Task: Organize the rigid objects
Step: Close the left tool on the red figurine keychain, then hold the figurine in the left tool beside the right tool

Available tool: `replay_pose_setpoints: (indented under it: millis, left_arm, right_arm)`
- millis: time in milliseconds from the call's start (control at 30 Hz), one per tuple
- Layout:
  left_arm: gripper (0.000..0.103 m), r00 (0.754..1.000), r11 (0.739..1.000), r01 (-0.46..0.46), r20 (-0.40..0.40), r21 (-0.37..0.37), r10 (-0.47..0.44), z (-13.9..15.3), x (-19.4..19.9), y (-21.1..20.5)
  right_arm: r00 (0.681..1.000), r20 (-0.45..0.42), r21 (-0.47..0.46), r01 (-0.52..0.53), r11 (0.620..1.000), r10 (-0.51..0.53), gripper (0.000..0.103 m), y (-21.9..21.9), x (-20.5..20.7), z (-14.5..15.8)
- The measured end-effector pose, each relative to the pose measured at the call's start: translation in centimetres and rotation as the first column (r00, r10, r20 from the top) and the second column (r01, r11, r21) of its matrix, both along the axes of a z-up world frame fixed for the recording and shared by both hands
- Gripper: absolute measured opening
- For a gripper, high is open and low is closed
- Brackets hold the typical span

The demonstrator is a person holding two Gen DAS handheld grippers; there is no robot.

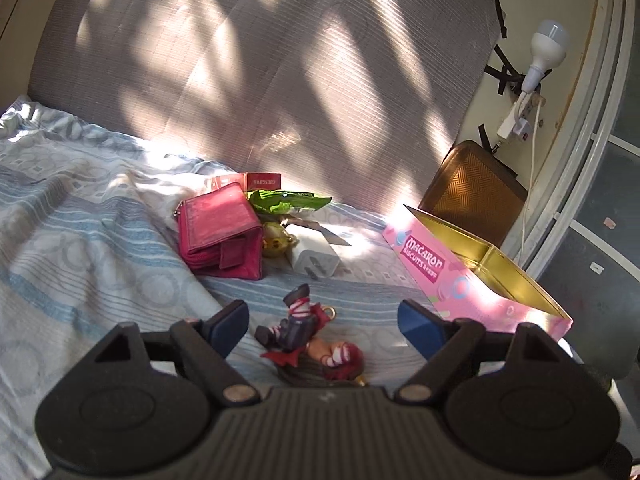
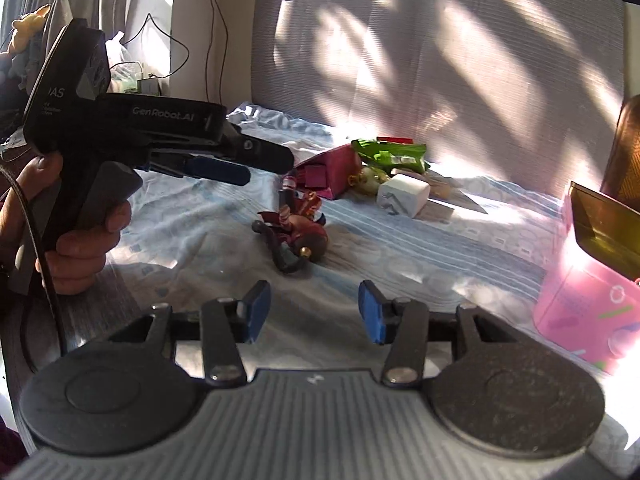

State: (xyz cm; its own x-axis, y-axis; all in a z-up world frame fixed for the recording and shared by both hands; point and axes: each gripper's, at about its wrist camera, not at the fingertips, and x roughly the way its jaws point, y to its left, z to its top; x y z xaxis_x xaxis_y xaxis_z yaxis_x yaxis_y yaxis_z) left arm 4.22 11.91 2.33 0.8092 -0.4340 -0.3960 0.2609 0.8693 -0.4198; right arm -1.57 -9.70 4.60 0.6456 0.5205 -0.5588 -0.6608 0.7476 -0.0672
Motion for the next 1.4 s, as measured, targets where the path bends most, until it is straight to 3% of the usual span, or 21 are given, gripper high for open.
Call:
replay_pose_setpoints:
  millis: [100, 200, 267, 333, 400, 533, 633, 1267, 1400]
  left_arm:
    - [0.086, 0.998, 1.000, -0.020, -0.056, 0.018, 0.021, -0.3, 1.2, -0.7]
    - [0.085, 0.994, 1.000, -0.008, -0.105, 0.019, 0.010, -0.7, 2.5, -1.6]
    - [0.080, 0.993, 0.998, 0.000, -0.119, 0.058, 0.007, -1.2, 3.0, -2.6]
    - [0.061, 0.993, 0.995, 0.007, -0.117, 0.095, 0.005, -1.3, 3.0, -3.1]
    - [0.049, 0.991, 0.997, 0.033, -0.130, 0.063, -0.024, -1.6, 3.0, -2.9]
    - [0.047, 0.989, 0.999, 0.046, -0.140, 0.016, -0.044, -1.8, 3.1, -2.4]
    - [0.047, 0.989, 0.998, 0.053, -0.137, 0.021, -0.050, -1.8, 3.1, -2.6]
    - [0.045, 0.989, 0.998, 0.062, -0.133, 0.019, -0.058, -1.8, 3.1, -2.7]
    - [0.040, 0.991, 0.997, 0.075, -0.116, 0.014, -0.072, -1.7, 2.8, -2.7]
  right_arm:
    - [1.000, -0.003, -0.013, -0.023, 1.000, 0.023, 0.064, 1.5, 1.1, -0.2]
    - [0.998, -0.056, -0.009, -0.011, 1.000, 0.010, 0.069, 2.7, 3.2, -0.6]
    - [0.994, -0.112, 0.002, 0.014, 1.000, -0.014, 0.069, 3.0, 4.8, -1.1]
    - [0.985, -0.170, 0.031, 0.035, 0.999, -0.029, 0.067, 3.0, 5.9, -1.4]
    - [0.984, -0.178, 0.048, 0.027, 0.998, -0.018, 0.057, 3.0, 6.0, -1.4]
    - [0.991, -0.129, 0.028, 0.023, 0.999, -0.019, 0.054, 3.0, 4.9, -1.4]
    - [0.994, -0.111, 0.020, 0.026, 0.999, -0.024, 0.054, 3.0, 4.5, -1.3]
    - [0.993, -0.112, 0.051, 0.041, 0.998, -0.035, 0.054, 2.5, 4.7, -1.2]
    - [0.993, -0.105, 0.058, 0.055, 0.997, -0.048, 0.054, 2.4, 4.7, -1.2]
